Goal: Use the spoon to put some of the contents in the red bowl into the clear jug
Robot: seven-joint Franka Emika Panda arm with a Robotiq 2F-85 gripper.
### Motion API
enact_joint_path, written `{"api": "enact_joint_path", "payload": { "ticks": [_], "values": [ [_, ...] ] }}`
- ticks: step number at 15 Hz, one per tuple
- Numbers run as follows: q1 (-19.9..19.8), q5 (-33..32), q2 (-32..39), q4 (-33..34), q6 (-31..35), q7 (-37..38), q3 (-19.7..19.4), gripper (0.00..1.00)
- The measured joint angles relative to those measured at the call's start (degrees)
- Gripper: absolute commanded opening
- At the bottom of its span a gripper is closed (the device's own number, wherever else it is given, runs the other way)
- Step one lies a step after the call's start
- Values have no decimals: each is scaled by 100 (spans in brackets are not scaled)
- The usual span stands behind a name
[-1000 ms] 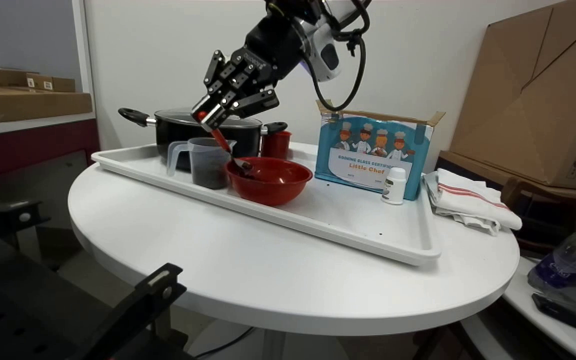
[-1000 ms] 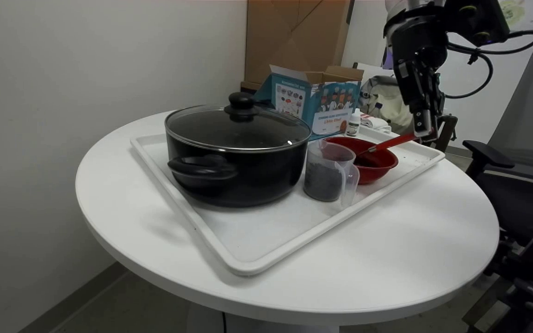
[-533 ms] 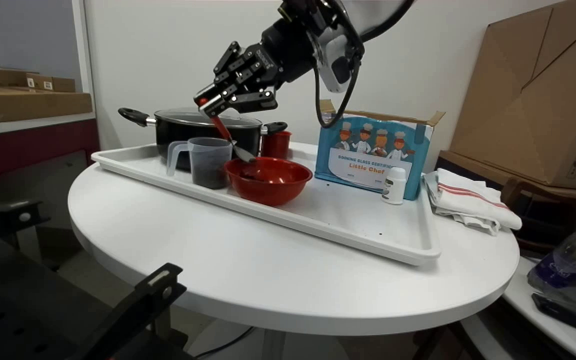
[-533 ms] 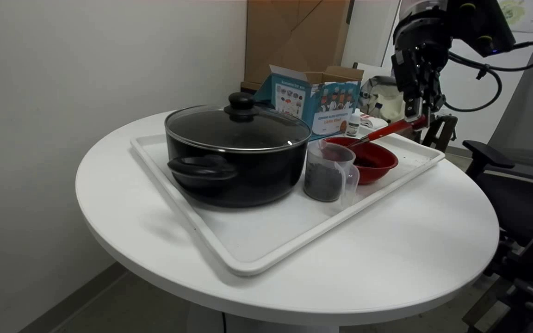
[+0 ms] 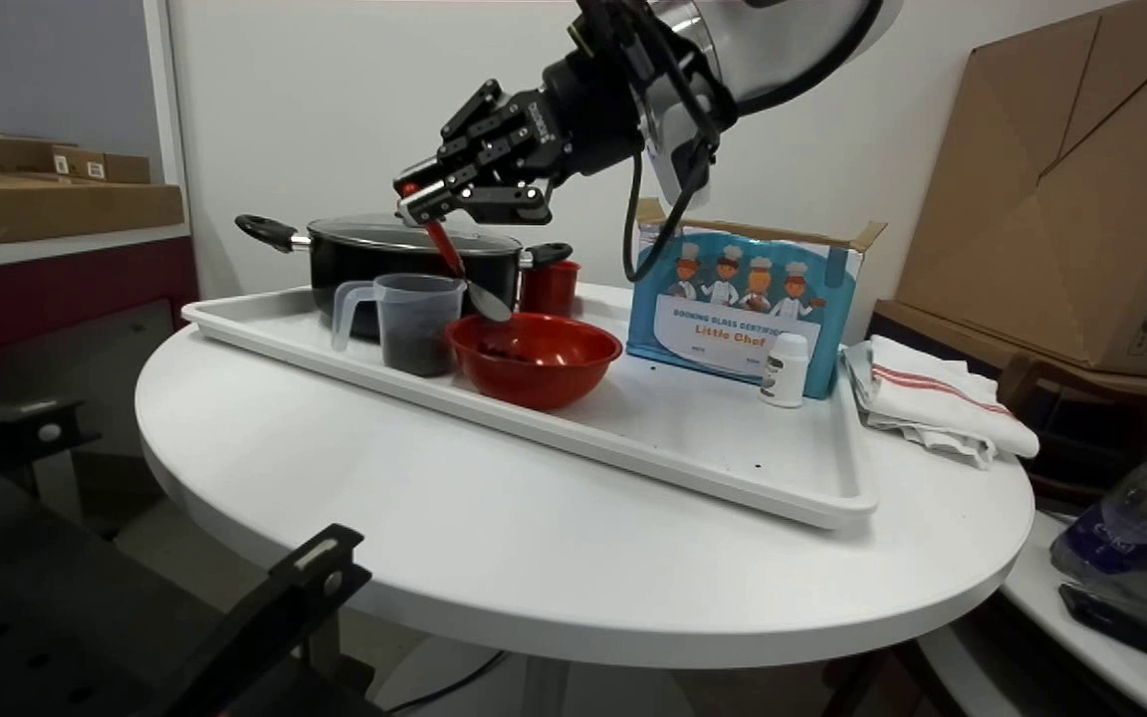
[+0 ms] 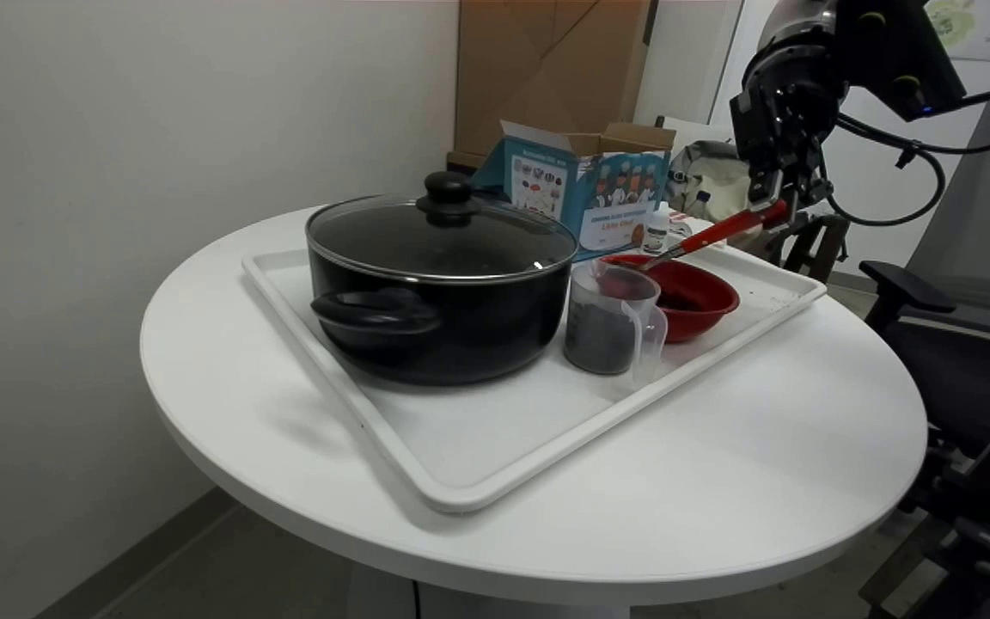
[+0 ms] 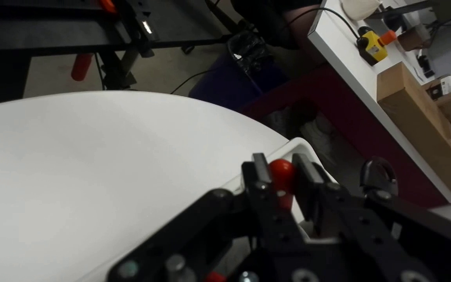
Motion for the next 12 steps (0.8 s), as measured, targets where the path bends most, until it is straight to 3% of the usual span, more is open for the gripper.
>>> {"api": "enact_joint_path", "payload": {
  "ticks": [12],
  "values": [
    [-190,513,211,28,-701,-19,-244,9]
  ]
}}
